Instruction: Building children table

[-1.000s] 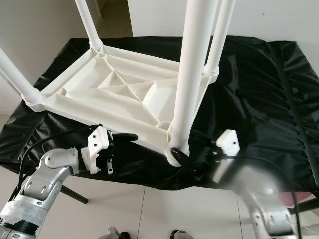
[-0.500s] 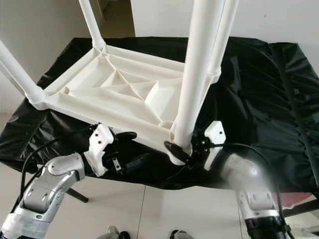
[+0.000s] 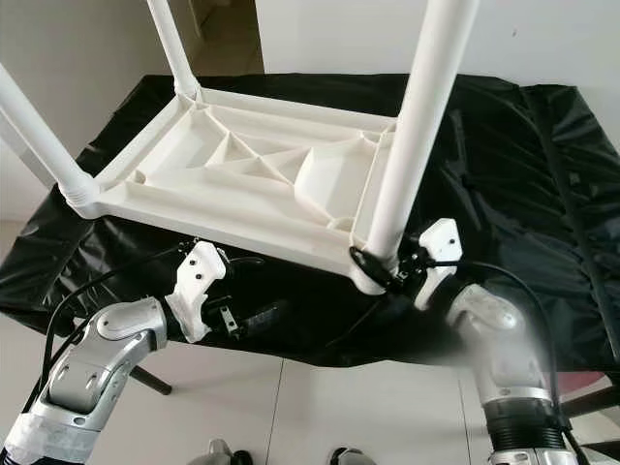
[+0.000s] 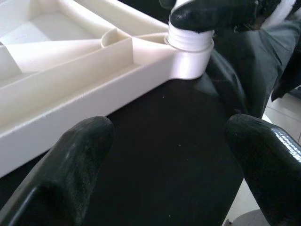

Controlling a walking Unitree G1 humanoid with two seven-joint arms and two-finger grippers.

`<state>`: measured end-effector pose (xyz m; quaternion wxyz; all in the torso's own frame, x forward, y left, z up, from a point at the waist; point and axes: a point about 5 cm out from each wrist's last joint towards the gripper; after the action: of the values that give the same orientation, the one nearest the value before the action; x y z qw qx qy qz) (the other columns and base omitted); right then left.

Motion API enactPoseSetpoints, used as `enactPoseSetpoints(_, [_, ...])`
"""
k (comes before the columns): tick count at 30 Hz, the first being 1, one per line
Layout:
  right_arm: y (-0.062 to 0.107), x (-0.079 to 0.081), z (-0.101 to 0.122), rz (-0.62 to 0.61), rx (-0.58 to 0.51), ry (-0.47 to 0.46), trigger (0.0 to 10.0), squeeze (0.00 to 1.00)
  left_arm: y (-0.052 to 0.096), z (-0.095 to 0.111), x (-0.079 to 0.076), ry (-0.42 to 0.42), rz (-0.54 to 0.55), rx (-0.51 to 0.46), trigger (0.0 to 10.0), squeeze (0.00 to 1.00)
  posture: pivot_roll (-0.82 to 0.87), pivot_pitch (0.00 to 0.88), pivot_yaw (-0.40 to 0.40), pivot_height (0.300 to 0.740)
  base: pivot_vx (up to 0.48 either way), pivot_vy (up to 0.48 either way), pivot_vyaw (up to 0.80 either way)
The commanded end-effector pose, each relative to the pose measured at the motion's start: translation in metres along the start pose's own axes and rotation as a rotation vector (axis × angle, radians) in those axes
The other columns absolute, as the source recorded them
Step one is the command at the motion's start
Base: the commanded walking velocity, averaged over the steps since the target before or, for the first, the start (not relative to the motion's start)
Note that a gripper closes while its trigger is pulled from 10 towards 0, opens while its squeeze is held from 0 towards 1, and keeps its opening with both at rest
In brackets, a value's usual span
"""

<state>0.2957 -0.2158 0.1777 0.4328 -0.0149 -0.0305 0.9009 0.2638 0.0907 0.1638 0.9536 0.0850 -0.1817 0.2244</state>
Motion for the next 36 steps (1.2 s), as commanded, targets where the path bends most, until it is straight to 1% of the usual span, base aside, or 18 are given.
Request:
enactPoseSetpoints(1, [0.007,-0.008,-0.002,-0.057,0.018,0.001,0.0,0.0,0.001,-0.004,0.0,0.002,0.079,0.039,10.0,0.0,-0.02,0.15,0.077,0.74,0.0,0.0,0.0])
enactPoseSetpoints(4, [0.008,-0.007,-0.003,-0.061,0.021,-0.006,0.0,0.0,0.0,-0.004,0.0,0.003,0.08,0.04,10.0,0.0,-0.02,0.15,0.077,0.74,0.0,0.0,0.0])
enactPoseSetpoints(5, [0.008,-0.005,-0.004,-0.075,0.023,-0.014,10.0,0.0,-0.001,-0.004,-0.001,0.003,0.08,0.039,10.0,0.0,-0.03,0.148,0.075,0.74,0.0,0.0,0.0])
enactPoseSetpoints(8, [0.007,-0.001,-0.006,-0.092,0.025,-0.021,10.0,0.0,-0.002,-0.004,-0.001,0.003,0.08,0.038,10.0,0.0,-0.03,0.148,0.075,0.74,0.0,0.0,0.0])
enactPoseSetpoints(10, [0.003,0.004,-0.011,-0.203,0.058,-0.052,10.0,0.0,-0.002,-0.005,0.0,0.004,0.104,0.048,10.0,0.0,-0.04,0.144,0.061,0.74,0.0,0.0,0.0])
enactPoseSetpoints(11, [0.003,0.004,-0.011,-0.203,0.058,-0.052,10.0,0.0,-0.002,-0.005,0.0,0.004,0.104,0.048,10.0,0.0,-0.04,0.144,0.061,0.74,0.0,0.0,0.0])
enactPoseSetpoints(13, [0.0,0.01,-0.012,-0.3,0.058,-0.047,10.0,0.0,-0.002,-0.006,0.001,0.019,0.131,0.055,10.0,0.0,-0.04,0.142,0.056,0.74,0.0,0.0,0.0])
enactPoseSetpoints(16, [-0.002,0.02,-0.014,-0.416,0.043,-0.087,10.0,0.0,-0.002,-0.008,0.003,0.032,0.158,0.063,10.0,0.0,-0.05,0.141,0.05,0.74,0.0,0.0,0.0])
enactPoseSetpoints(20, [-0.003,0.028,-0.017,-0.495,0.039,-0.104,10.0,0.0,-0.002,-0.009,0.005,0.031,0.17,0.066,10.0,0.0,-0.05,0.14,0.047,0.74,0.0,0.0,0.0])
enactPoseSetpoints(22, [-0.006,0.046,-0.024,-0.699,0.028,-0.09,10.0,0.0,-0.003,-0.01,0.009,0.031,0.2,0.07,10.0,0.0,-0.05,0.137,0.045,0.74,0.0,0.0,0.0])
enactPoseSetpoints(23, [-0.006,0.046,-0.024,-0.699,0.028,-0.09,10.0,0.0,-0.003,-0.01,0.009,0.031,0.2,0.07,10.0,0.0,-0.05,0.137,0.045,0.74,0.0,0.0,0.0])
enactPoseSetpoints(26, [-0.009,0.057,-0.028,-0.768,0.029,-0.092,10.0,0.0,-0.004,-0.009,0.01,0.028,0.21,0.071,10.0,0.0,-0.05,0.136,0.039,0.74,0.0,0.0,0.0])
enactPoseSetpoints(29, [-0.016,0.071,-0.033,-0.836,0.023,-0.17,10.0,0.0,-0.004,-0.009,0.012,0.027,0.218,0.071,10.0,0.0,-0.04,0.136,0.038,0.74,0.0,0.0,0.0])
enactPoseSetpoints(30, [-0.021,0.077,-0.032,-0.831,0.01,-0.188,10.0,0.0,-0.004,-0.008,0.013,0.023,0.228,0.072,10.0,0.0,-0.04,0.139,0.04,0.74,0.0,0.0,0.0])
enactPoseSetpoints(33, [-0.025,0.081,-0.03,-0.808,-0.009,-0.21,10.0,0.0,-0.004,-0.008,0.015,0.025,0.237,0.072,10.0,0.0,-0.04,0.141,0.042,0.74,0.0,0.0,0.0])
enactPoseSetpoints(34, [-0.026,0.081,-0.028,-0.802,-0.024,-0.208,10.0,0.68,-0.004,-0.007,0.015,0.025,0.242,0.072,10.0,0.0,-0.04,0.144,0.045,0.74,0.0,0.0,0.0])
enactPoseSetpoints(35, [-0.024,0.077,-0.024,-0.785,-0.042,-0.215,10.0,1.0,-0.004,-0.007,0.015,0.024,0.244,0.071,10.0,0.0,-0.04,0.144,0.043,0.74,0.0,0.0,0.0])
enactPoseSetpoints(36, [-0.022,0.073,-0.021,-0.774,-0.06,-0.215,10.0,1.0,-0.004,-0.006,0.015,0.022,0.244,0.071,10.0,0.0,-0.04,0.144,0.043,0.74,0.0,0.0,0.0])
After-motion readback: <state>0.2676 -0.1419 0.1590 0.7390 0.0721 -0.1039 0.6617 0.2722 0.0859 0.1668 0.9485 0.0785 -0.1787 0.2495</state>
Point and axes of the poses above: a point about 5 cm out from each wrist's last joint towards the gripper, its own y axis pointing back from the gripper into the wrist, its own z axis along the axis of the wrist's last joint, x = y × z, and after that the axes turned 13 degrees about -y, right-handed
